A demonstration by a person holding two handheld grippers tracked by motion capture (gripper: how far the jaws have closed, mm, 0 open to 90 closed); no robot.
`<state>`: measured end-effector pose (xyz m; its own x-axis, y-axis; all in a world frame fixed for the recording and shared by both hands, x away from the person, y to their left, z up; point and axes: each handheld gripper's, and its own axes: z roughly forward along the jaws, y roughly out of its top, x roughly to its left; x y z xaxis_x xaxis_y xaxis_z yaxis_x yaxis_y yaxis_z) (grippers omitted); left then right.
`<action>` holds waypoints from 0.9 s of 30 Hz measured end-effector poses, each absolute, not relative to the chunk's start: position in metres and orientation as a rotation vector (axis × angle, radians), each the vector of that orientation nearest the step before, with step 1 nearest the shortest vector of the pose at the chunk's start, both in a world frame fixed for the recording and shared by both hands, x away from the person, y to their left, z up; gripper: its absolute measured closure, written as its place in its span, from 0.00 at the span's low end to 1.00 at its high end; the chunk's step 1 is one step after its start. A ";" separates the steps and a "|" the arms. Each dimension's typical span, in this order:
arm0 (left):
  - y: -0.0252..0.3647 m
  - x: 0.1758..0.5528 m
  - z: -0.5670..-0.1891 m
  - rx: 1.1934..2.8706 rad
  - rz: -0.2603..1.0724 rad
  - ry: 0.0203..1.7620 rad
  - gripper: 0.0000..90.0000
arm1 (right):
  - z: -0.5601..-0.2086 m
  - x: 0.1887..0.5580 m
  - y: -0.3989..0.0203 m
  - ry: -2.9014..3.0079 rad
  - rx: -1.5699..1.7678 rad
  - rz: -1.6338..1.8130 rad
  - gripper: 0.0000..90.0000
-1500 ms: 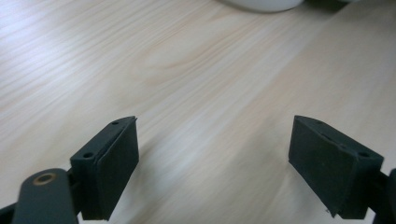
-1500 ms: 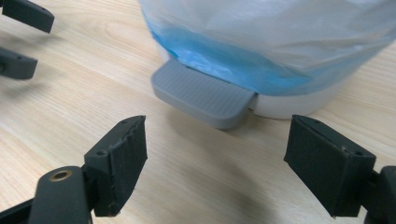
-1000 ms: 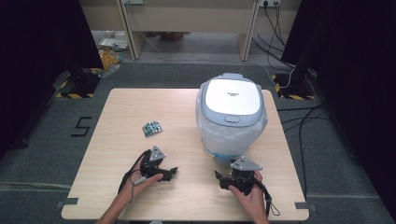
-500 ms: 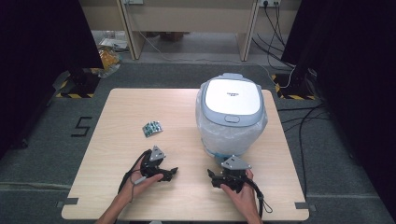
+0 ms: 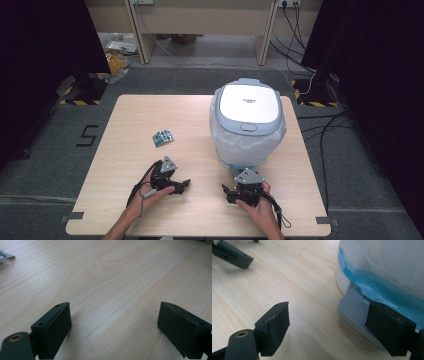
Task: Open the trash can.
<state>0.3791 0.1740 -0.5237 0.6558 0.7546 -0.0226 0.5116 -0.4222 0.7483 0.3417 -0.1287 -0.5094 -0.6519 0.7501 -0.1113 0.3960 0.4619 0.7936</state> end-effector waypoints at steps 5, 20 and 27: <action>0.174 0.379 -0.524 2.117 0.410 0.977 0.12 | -0.510 0.343 -0.127 2.283 0.939 1.019 0.20; 0.174 0.379 -0.524 2.117 0.411 0.977 0.12 | -0.518 0.343 -0.122 2.318 0.943 0.959 0.17; 0.173 0.380 -0.524 2.120 0.410 0.976 0.11 | -0.518 0.344 -0.123 2.326 0.929 0.963 0.17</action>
